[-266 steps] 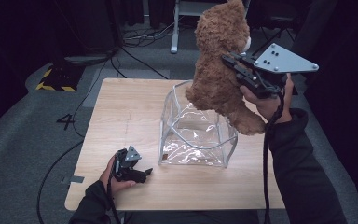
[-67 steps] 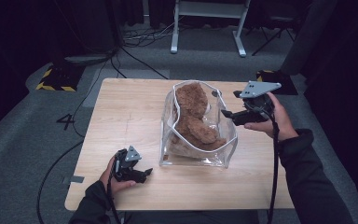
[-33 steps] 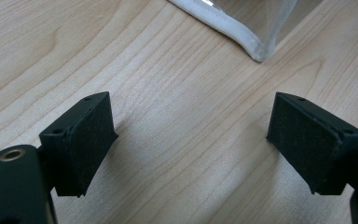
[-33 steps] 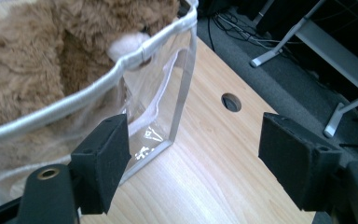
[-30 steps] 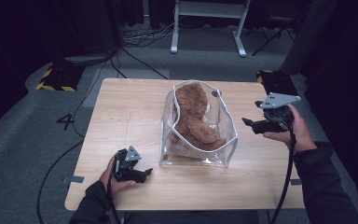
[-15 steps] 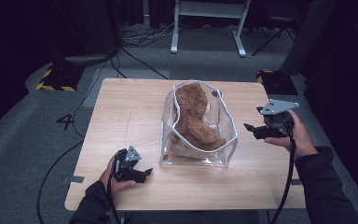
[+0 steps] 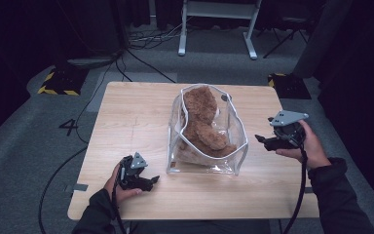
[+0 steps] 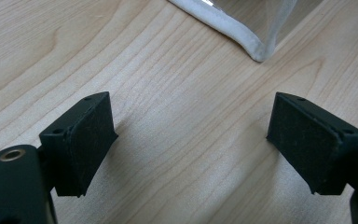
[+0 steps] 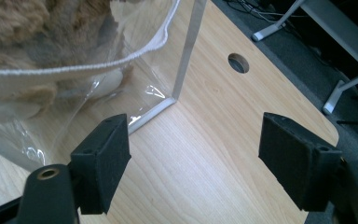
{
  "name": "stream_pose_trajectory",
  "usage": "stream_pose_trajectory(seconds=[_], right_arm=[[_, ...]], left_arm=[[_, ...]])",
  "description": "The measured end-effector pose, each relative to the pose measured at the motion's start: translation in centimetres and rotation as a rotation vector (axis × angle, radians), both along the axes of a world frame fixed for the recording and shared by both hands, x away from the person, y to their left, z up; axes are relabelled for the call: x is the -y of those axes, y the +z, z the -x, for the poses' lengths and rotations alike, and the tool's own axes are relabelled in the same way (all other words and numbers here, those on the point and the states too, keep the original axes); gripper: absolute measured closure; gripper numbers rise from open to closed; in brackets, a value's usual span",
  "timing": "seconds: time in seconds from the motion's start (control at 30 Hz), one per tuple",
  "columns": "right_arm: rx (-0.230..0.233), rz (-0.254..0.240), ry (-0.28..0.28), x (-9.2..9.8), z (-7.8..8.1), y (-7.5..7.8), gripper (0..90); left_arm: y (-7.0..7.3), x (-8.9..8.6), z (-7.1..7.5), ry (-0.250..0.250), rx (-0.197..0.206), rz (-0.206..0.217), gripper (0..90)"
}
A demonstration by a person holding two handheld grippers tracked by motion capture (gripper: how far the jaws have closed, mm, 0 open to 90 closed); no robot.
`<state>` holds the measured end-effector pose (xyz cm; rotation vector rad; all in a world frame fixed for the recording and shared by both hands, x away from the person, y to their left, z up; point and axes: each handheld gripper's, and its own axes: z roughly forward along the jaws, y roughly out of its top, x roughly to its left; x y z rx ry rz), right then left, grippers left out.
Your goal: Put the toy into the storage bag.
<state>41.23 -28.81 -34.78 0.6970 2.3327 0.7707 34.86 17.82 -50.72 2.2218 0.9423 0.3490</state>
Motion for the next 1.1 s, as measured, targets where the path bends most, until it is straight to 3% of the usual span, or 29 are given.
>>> stream_pose_trajectory(seconds=[0.57,1.1], right_arm=[[-0.029,0.05,-0.001,0.3,0.7,-2.4,24.4],[-0.075,0.053,-0.021,1.2,1.0,-5.3,24.4]], left_arm=[[0.0,0.0,0.0,0.0,0.0,0.0,14.7],[0.0,0.0,0.0,0.0,0.0,0.0,14.7]])
